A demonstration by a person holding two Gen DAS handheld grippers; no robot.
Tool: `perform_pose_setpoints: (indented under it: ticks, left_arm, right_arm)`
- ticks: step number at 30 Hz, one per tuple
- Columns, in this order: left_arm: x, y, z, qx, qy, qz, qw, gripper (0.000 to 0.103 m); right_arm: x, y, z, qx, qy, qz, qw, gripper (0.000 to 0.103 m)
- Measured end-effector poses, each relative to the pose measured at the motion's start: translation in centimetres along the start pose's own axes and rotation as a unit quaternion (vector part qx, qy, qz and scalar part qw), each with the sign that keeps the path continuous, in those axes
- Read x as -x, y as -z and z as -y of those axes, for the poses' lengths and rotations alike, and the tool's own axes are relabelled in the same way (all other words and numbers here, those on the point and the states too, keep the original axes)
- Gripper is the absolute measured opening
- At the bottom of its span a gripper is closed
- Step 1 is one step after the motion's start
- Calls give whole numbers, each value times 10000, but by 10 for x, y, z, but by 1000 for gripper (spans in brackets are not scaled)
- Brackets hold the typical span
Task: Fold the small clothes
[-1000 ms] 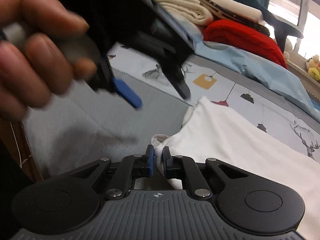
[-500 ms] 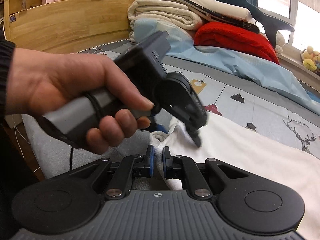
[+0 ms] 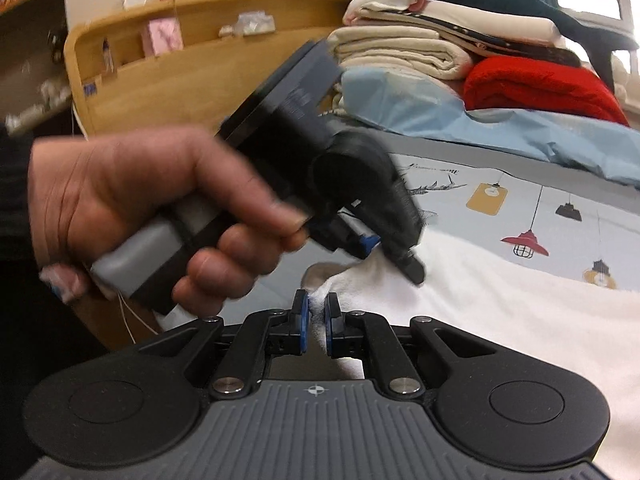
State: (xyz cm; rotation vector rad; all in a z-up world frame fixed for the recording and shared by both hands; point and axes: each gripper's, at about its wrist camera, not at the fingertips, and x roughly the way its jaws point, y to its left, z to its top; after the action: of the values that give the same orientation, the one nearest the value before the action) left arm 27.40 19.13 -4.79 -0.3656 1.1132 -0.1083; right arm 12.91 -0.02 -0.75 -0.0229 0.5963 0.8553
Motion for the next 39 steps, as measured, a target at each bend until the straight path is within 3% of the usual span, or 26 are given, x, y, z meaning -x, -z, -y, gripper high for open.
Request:
perform_pose_setpoints:
  ticks: [5, 12, 20, 34, 37, 39]
  left_arm:
    - [-1, -7, 27, -122, 41, 120, 9998, 15]
    - [-14, -15, 104, -626, 360, 266, 9970, 15]
    - [-40, -7, 190, -1097, 532, 234, 9923, 15]
    - [-82, 18, 301, -1614, 1067, 126, 9810, 15]
    - [-87, 24, 319, -1846, 1273, 99, 9745, 20]
    - [-85, 25, 321, -1872, 1431, 185, 9717, 29]
  right_arm:
    - [17, -1, 25, -394, 238, 56, 9989, 8]
    - [63, 7, 79, -897, 957, 165, 9912, 7]
    - [113, 25, 119, -1086, 1631, 273, 9802, 7]
    - [191, 58, 173, -1314, 2465, 348, 9596, 7]
    - [202, 65, 183, -1418, 2686, 318, 9522, 7]
    - [207, 70, 192, -1536, 2836, 229, 9463, 7]
